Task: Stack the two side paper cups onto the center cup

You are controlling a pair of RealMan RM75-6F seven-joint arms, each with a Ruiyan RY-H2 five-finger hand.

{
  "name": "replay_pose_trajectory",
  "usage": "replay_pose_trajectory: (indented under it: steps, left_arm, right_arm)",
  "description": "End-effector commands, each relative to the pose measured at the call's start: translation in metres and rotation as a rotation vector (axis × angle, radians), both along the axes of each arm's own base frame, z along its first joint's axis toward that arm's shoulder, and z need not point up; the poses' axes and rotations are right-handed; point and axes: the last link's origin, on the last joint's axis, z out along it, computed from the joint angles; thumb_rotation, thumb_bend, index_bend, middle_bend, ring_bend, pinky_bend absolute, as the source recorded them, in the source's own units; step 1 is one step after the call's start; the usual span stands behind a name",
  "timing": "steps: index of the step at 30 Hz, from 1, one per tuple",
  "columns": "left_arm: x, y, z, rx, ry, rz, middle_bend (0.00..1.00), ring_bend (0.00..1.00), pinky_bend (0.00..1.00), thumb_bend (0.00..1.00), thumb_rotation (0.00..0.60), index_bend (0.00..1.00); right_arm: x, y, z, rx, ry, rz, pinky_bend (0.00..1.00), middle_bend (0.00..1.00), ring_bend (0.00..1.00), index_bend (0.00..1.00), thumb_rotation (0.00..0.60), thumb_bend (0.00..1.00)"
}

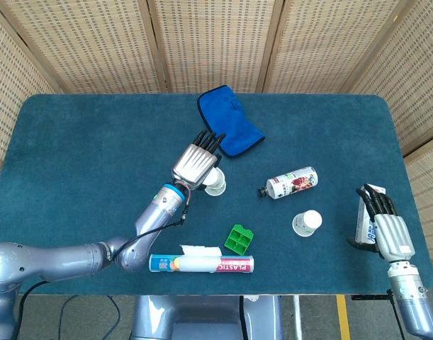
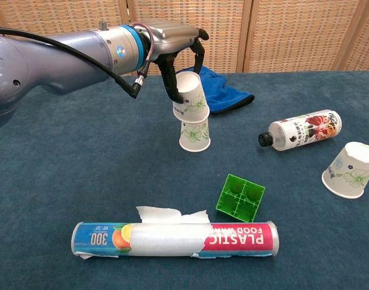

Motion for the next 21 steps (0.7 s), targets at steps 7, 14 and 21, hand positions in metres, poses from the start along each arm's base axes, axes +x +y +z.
replay_pose_trajectory:
  steps: [7, 14, 21]
  left_arm:
    - [0.002, 0.005, -0.015, -0.005, 0.018, 0.003, 0.00, 0.00, 0.00, 0.11, 0.600, 0.41]
    - [0.001, 0.008, -0.022, -0.015, 0.017, 0.016, 0.00, 0.00, 0.00, 0.10, 0.600, 0.22]
    - [-0.008, 0.003, -0.012, -0.020, -0.039, 0.029, 0.00, 0.00, 0.00, 0.10, 0.600, 0.15]
  right_arm:
    - [-0.001, -0.001, 0.002, -0.001, -0.014, -0.007, 0.00, 0.00, 0.00, 0.04, 0.600, 0.02]
    - [-0.003, -0.001, 0.001, 0.004, -0.013, -0.011, 0.00, 0.00, 0.00, 0.04, 0.600, 0.02]
    - [-0.003, -0.002, -0.002, 0.012, 0.001, -0.012, 0.00, 0.00, 0.00, 0.04, 0.600, 0.02]
